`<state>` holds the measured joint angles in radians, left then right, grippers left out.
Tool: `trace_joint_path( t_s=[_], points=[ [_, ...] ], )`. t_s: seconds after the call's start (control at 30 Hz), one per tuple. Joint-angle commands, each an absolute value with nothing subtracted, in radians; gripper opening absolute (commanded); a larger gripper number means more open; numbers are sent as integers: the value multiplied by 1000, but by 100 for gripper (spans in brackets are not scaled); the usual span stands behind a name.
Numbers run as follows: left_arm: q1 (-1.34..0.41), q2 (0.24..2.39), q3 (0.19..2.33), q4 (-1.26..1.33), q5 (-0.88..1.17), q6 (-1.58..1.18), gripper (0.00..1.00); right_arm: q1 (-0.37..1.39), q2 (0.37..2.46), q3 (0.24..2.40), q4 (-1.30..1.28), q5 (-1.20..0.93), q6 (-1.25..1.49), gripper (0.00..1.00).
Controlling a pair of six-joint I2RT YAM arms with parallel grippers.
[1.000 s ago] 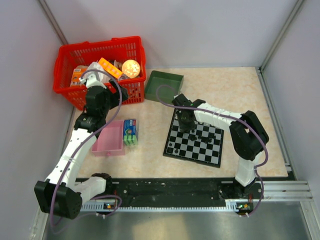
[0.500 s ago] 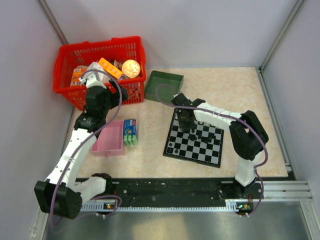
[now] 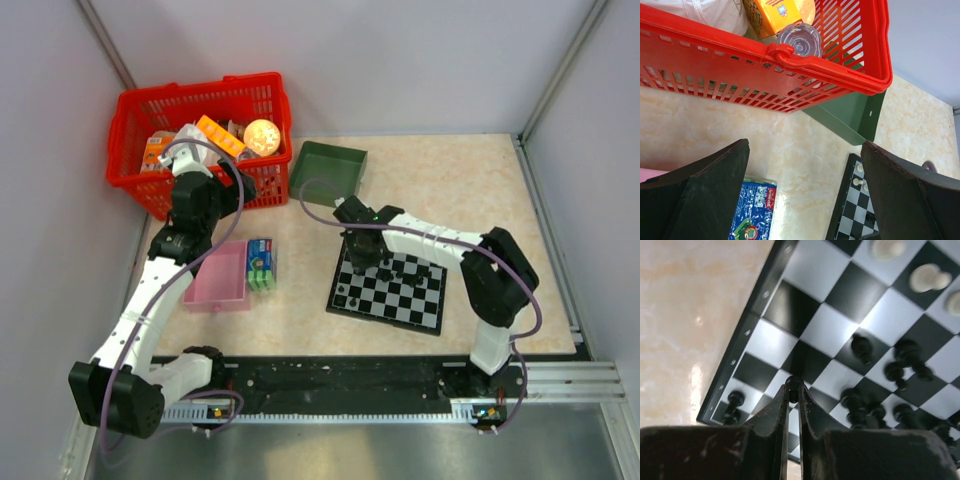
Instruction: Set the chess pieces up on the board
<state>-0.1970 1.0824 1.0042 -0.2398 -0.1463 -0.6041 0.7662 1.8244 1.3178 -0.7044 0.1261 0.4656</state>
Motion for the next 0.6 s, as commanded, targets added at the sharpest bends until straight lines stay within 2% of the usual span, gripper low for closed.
trace_joint_path(
  t_s=[0.0, 0.57],
  points=[
    [-190, 1065, 1009, -198, -140, -609, 98, 828, 1747, 1287, -715, 109, 497, 4],
    [-190, 1054, 993, -190, -138, -617, 98, 879, 1735, 1243, -712, 86, 529, 4]
  ],
)
